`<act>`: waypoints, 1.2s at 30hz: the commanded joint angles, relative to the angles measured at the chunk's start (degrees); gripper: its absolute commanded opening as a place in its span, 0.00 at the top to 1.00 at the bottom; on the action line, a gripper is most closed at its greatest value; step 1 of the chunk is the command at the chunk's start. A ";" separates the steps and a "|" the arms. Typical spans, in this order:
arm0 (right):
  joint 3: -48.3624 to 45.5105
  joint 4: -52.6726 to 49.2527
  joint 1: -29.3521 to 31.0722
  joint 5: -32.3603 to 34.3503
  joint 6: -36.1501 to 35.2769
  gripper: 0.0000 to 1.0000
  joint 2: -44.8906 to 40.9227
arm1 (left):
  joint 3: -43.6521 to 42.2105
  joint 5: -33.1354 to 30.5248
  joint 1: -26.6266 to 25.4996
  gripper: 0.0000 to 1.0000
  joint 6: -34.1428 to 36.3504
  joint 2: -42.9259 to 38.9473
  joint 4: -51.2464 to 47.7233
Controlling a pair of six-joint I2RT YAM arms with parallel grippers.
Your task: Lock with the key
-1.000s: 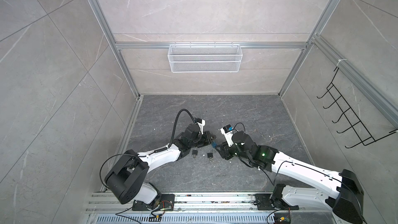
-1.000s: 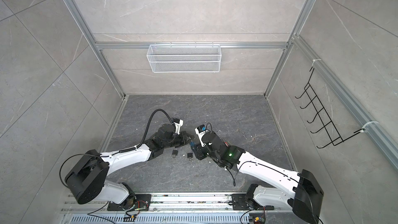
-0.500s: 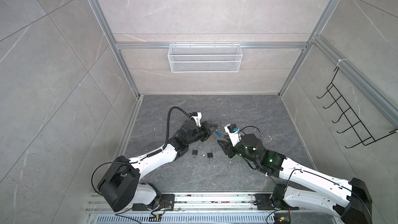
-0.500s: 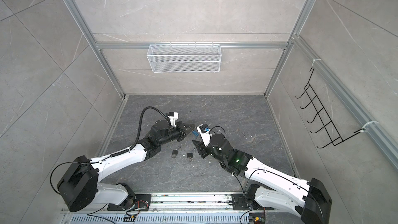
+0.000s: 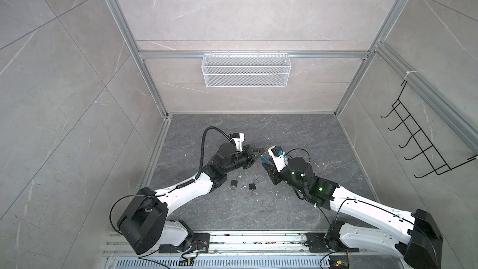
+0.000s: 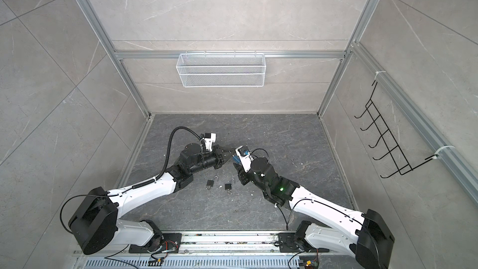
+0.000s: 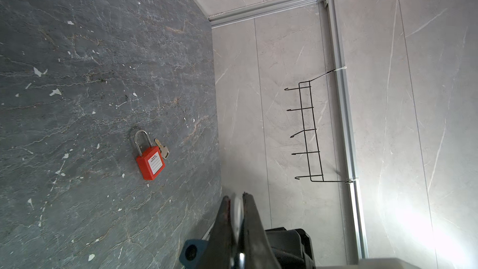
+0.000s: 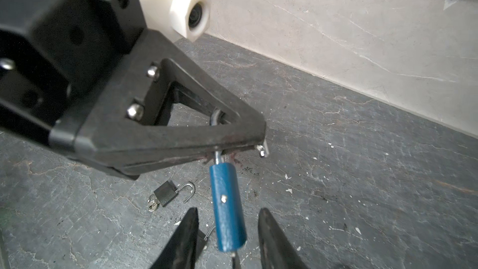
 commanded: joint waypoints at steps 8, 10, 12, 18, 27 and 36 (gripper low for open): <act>1.89 3.74 -2.05 -5.26 1.56 0.76 1.08 | 2.94 2.50 -0.12 1.00 -0.31 -0.18 6.28; 1.99 3.81 -2.13 -5.73 1.78 0.78 1.50 | 2.97 2.61 -0.19 1.00 -0.49 -0.04 6.76; 1.82 4.02 -2.27 -6.18 1.86 0.82 1.66 | 3.26 2.94 -0.12 1.00 -0.54 0.14 6.67; 0.83 5.16 -3.25 -7.95 3.48 1.00 0.44 | 3.26 3.54 -0.12 1.00 0.46 0.62 6.00; 3.35 -3.14 -10.69 -20.29 12.09 1.00 -2.32 | 6.67 -0.13 1.68 0.22 21.22 -3.65 -19.79; 6.80 -14.34 -20.79 -49.35 23.70 1.00 0.05 | 4.12 -5.09 2.36 0.23 51.59 -11.55 -27.23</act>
